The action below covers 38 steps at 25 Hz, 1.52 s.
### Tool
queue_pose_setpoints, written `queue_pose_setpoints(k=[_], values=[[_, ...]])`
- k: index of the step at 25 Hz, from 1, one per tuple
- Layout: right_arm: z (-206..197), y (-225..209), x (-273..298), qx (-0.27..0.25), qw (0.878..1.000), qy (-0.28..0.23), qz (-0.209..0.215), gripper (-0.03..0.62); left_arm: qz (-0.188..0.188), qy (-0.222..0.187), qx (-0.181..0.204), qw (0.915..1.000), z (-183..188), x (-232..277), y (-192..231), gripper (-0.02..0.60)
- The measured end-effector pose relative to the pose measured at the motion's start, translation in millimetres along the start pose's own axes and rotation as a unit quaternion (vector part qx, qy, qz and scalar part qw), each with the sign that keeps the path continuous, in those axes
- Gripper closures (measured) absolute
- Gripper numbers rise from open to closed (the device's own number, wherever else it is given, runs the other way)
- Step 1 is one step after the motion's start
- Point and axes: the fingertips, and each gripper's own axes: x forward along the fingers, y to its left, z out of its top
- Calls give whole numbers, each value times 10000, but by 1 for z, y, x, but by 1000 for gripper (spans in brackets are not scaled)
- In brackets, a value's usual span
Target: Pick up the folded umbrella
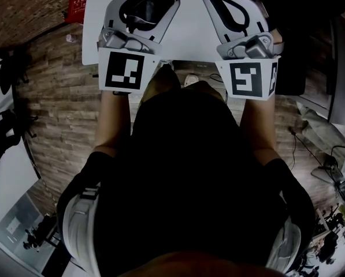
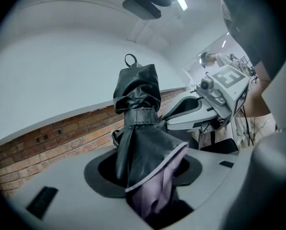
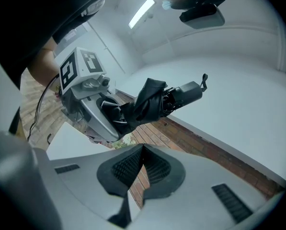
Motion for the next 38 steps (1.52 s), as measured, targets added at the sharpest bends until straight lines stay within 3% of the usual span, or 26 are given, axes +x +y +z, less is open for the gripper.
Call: queue_pose_setpoints(k=[9,38], values=[[6,-1,3,5,9998,-194,30,566,-24,-133,146,9998,4,-2,-4,357],[3,8,3,-53,10000,18,9,566,-19,-480,383,9981,5,-13,-8,356]])
